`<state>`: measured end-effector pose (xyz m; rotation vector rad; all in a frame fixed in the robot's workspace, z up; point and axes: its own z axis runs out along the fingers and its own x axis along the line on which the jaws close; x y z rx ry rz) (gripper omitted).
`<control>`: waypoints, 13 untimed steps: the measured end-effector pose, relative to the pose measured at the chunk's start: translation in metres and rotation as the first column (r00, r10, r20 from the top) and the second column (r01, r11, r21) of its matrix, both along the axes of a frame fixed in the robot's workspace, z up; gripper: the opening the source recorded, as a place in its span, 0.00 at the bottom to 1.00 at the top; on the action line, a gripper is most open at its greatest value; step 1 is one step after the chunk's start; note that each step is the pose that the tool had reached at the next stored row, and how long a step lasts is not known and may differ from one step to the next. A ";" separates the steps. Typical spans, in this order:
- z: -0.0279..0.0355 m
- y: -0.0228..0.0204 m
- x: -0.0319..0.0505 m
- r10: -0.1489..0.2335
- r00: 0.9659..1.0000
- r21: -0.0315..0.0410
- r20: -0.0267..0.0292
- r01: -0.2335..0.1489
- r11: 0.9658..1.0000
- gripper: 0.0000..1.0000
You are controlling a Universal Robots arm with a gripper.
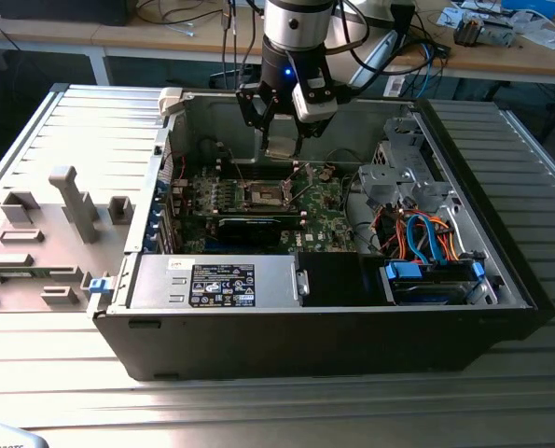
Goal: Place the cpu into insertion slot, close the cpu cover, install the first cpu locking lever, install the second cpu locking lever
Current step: 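Place the cpu into insertion slot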
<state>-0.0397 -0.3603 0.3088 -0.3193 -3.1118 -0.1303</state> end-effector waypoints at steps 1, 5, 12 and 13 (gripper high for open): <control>0.0000 0.0000 0.0000 -0.001 1.000 0.000 0.000 0.001 1.000 0.55; 0.0000 0.0000 0.0000 -0.006 1.000 0.000 0.000 0.006 1.000 0.55; 0.0000 0.0000 0.0000 -0.015 1.000 0.000 0.000 0.015 1.000 0.55; 0.0000 0.0000 0.0000 -0.016 1.000 0.000 0.000 0.016 1.000 0.55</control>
